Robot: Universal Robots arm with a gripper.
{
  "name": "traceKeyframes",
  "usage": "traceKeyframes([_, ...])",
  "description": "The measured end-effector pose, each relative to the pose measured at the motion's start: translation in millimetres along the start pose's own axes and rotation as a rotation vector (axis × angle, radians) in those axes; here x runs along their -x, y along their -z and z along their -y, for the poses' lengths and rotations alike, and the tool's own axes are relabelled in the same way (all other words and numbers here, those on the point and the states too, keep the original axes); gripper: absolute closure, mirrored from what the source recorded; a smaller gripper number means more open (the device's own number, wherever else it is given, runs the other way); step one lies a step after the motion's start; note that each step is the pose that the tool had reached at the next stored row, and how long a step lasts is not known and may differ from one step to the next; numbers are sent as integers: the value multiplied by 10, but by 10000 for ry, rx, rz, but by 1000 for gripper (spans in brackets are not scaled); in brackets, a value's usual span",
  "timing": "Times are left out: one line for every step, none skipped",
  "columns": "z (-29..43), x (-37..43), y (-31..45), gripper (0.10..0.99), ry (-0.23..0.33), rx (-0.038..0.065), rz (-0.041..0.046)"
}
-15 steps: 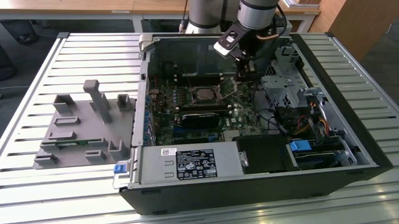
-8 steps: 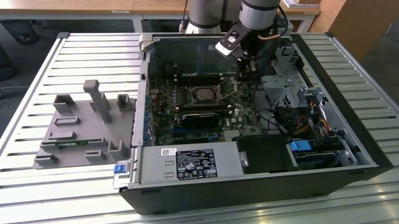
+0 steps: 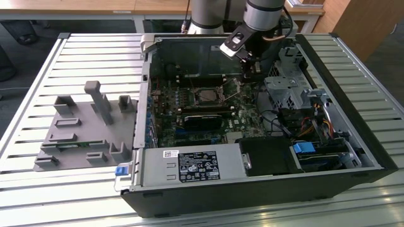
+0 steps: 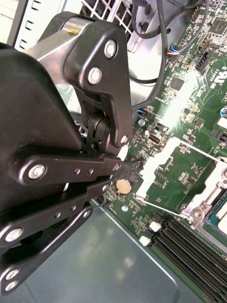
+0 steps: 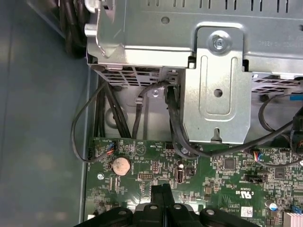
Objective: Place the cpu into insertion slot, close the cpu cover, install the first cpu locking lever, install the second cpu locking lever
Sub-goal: 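Close the cpu cover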
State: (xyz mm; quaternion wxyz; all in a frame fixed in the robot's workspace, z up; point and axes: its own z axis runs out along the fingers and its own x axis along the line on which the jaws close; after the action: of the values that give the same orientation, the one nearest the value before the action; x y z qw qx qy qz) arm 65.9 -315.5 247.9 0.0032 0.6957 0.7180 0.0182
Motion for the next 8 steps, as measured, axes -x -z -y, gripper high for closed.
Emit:
traceKeyframes([-6,-1,-5,980,0,0,0])
traceKeyframes([-12,-1,-9,980,0,0,0])
traceKeyframes([-18,-2,-13,980,0,0,0])
traceKeyframes([-24,-3,-17,980,0,-1,0])
traceKeyframes([-29,-5,-20,980,1,-1,1])
traceKeyframes([-32,-7,-24,980,1,-2,3])
traceKeyframes([-33,-10,-30,980,0,-2,1])
traceKeyframes([-35,-12,-36,980,-1,-4,1])
